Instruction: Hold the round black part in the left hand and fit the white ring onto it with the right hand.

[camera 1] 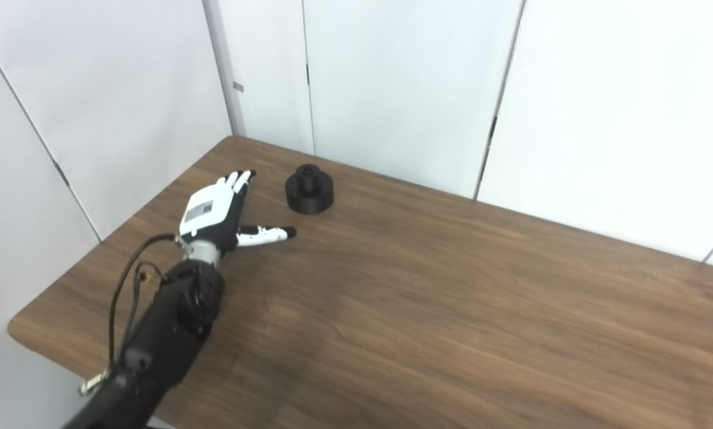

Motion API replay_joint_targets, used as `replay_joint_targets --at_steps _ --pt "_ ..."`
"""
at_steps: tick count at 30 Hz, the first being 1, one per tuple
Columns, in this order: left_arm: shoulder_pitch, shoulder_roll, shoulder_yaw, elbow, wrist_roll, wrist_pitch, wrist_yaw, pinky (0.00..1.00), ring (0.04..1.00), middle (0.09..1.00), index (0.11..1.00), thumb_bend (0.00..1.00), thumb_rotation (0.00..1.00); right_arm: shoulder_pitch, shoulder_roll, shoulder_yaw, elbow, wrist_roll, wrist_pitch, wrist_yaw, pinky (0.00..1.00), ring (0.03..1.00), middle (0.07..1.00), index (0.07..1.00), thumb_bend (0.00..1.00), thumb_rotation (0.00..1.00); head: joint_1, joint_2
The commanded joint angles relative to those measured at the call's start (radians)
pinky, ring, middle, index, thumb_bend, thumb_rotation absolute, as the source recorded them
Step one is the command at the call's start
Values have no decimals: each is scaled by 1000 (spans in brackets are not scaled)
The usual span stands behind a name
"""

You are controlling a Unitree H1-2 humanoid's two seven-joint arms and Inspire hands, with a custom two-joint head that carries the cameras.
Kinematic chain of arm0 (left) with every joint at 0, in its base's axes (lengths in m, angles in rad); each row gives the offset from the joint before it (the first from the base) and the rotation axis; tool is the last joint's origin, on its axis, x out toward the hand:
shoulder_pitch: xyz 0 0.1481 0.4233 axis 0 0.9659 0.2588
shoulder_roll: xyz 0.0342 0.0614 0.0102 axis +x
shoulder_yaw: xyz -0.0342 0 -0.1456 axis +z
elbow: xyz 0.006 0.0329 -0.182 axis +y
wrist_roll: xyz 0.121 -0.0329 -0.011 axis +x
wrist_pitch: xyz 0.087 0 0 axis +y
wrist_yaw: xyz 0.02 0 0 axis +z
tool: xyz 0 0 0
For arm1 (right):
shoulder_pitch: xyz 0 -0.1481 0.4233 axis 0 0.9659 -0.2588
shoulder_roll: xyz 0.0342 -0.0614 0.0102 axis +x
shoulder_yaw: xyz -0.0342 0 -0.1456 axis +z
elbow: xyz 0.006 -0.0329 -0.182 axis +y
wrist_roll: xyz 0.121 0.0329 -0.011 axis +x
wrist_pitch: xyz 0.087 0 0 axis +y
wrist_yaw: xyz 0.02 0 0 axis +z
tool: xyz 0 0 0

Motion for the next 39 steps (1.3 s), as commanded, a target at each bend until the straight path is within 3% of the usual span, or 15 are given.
replay_joint_targets --at_steps 1,8,13,21,28,39 --pt "-77 47 -10 28 27 4 19 1000 1000 994 954 1000 621 -7 -6 5 -28 -5 -19 2 1000 985 946 931 557 1000 1 0" --pt "-184 73 -70 185 29 -10 39 1000 1000 996 943 1000 623 -3 -6 7 -34 -12 -15 3 1000 999 941 931 574 1000 -8 4" --pt "-261 76 -112 271 21 18 13 1000 1000 1000 934 1000 634 -4 -5 9 -24 -22 -39 5 1000 1000 940 934 617 968 -15 5" --pt "-358 81 -152 411 -40 -11 -29 1000 1000 991 907 1000 610 -3 8 11 -24 -47 -49 -7 1000 990 929 927 614 923 -27 7" --pt "-399 76 -177 519 -83 -43 -36 1000 1000 977 887 1000 607 2 11 9 -30 -54 -49 -9 1000 986 926 929 632 918 -33 9" --pt "-428 48 -211 591 -121 -57 -26 1000 1000 964 867 1000 577 7 10 9 -35 -56 -55 -6 1000 981 921 924 617 948 -42 19"
